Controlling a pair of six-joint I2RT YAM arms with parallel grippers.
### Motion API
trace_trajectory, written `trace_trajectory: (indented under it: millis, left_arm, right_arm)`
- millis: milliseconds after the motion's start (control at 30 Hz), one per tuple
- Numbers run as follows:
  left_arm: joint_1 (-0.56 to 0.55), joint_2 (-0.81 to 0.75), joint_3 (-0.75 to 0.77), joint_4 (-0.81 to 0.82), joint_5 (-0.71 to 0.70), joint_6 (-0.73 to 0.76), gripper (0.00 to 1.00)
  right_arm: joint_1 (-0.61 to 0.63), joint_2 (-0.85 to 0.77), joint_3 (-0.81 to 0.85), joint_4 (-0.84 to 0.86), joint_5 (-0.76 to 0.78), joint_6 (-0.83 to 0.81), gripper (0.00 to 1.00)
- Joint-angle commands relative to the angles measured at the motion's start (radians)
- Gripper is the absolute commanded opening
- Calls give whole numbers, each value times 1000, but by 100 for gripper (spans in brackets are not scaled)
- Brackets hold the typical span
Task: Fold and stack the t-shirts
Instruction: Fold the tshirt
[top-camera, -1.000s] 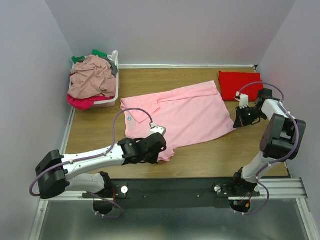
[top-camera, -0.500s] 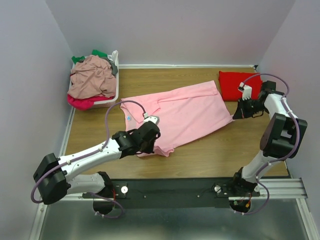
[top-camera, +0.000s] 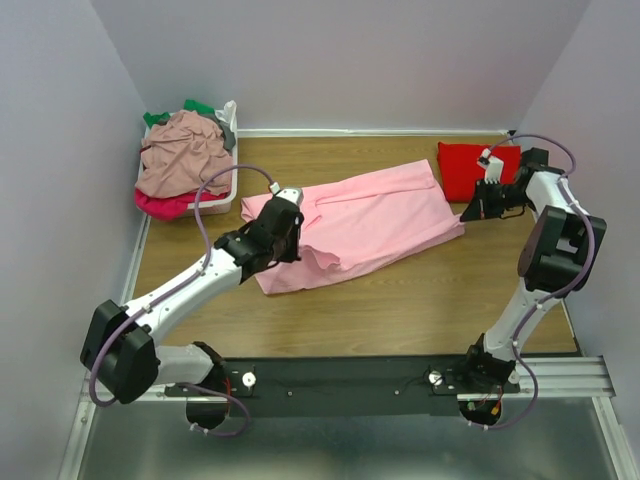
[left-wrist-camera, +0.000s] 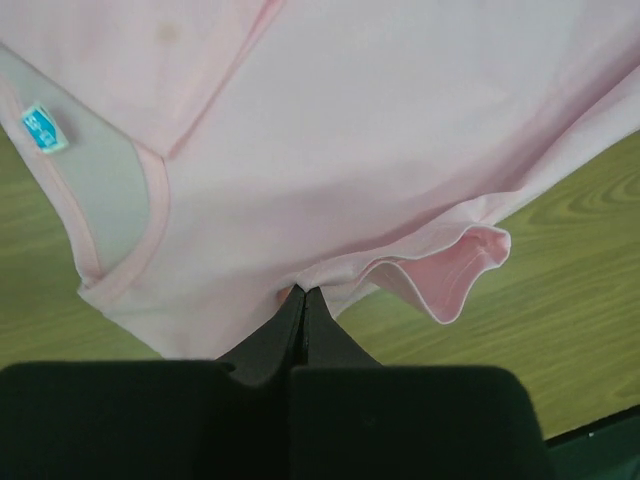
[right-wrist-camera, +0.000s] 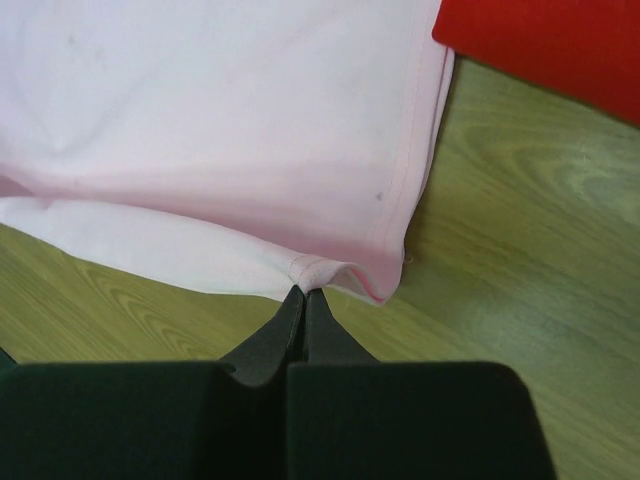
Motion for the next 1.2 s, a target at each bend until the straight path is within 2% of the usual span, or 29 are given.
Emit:
trace_trajectory:
  millis: [0, 233, 700, 1167]
  left_arm:
    - [58, 47, 79, 64, 31, 81, 0]
    - [132, 145, 157, 101, 48, 136, 0]
    - [175, 305, 327, 107, 59, 213, 0]
    - [215, 347, 355, 130, 63, 236, 0]
  right_arm:
    - [8, 45, 59, 1, -52, 40, 0]
    - [12, 74, 68, 24, -51, 57, 0]
    - [12, 83, 24, 152, -72, 200, 0]
    - [12, 99, -13, 225, -52, 283, 0]
